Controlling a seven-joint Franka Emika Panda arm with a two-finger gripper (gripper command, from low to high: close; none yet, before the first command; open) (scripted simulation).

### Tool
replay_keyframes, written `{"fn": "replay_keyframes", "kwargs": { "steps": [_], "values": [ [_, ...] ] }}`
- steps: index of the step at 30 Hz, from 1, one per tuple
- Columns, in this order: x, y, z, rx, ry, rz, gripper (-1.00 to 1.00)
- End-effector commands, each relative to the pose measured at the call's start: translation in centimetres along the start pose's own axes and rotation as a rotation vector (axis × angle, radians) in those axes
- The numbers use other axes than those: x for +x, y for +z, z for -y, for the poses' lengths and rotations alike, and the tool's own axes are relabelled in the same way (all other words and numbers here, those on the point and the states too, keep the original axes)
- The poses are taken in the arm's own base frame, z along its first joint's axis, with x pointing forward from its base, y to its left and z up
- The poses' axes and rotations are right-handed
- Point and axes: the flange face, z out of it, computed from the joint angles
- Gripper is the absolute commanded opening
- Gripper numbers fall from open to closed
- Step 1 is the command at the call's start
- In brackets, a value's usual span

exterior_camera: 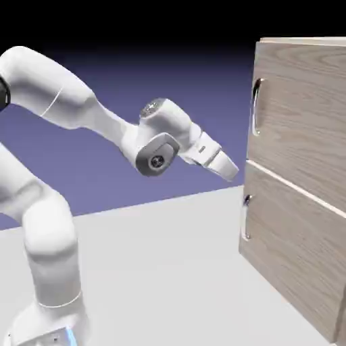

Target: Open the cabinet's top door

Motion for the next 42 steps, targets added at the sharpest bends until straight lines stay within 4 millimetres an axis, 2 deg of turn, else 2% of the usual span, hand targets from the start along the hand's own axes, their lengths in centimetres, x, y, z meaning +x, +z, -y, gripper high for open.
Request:
{"fn": "replay_keyframes", "kwargs": {
  "steps": [1,10,20,31,42],
  "values": [
    [0.5,-0.3,0.1,0.005,0.005,-0.008,0.0],
    [3.9,-2.6,0.6,0.061,0.041,-0.08,0.0],
    [6.0,-4.9,1.3,0.141,0.064,-0.159,0.0],
    [6.5,-6.2,2.6,0.241,0.071,-0.252,0.0],
    [5.4,-6.0,4.8,0.342,0.064,-0.354,0.0]
  ]
}}
